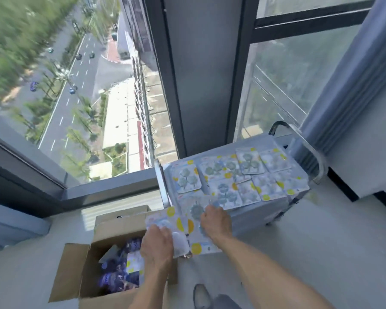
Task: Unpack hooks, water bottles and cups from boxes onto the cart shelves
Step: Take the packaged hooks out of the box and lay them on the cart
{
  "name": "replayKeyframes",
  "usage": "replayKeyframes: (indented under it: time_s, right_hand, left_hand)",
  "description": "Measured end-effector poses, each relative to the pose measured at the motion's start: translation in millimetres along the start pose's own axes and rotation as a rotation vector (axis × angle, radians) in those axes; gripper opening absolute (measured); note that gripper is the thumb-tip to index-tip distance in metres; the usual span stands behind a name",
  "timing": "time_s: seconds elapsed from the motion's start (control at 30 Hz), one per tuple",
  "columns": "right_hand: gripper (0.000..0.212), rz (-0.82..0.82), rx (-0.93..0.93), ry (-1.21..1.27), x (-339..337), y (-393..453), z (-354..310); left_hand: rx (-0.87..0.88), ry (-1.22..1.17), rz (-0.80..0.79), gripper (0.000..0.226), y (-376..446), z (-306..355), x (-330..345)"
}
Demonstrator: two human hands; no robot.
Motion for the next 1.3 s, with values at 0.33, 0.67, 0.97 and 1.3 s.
replayKeyframes:
  time_s: [0.33, 0.67, 0.97, 1.3]
  right_hand:
    - [0.024, -0.079, 0.227, -0.143, -104, 156, 270]
    - [0.023, -0.249, 0.215, -0.143, -74, 307, 343]
    - [0.022, -0.288, 0.2, -0.164, -57, 317, 309]
    - [0.024, -0.09, 0.119, 0.059, -74, 271, 124]
  left_hand:
    - [0.193, 0.151, -0.219, 0.03, -6, 261, 193]
    - [0.047, 0.291, -0.298, 0.03, 69, 358, 326]
    - [0.163, 0.335, -0.286, 0.035, 81, 367, 316]
    - [0.254, 0.296, 0.009, 0.019, 162, 280, 116]
Point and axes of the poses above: each hand's wrist, its own y-axis towards the middle knuckle, its own x-axis out of the palm, z = x × y, the point moved 10 cm from there along y, towards the middle knuckle, and after that the axes turned 1 degree about y, right-handed, at the moved point
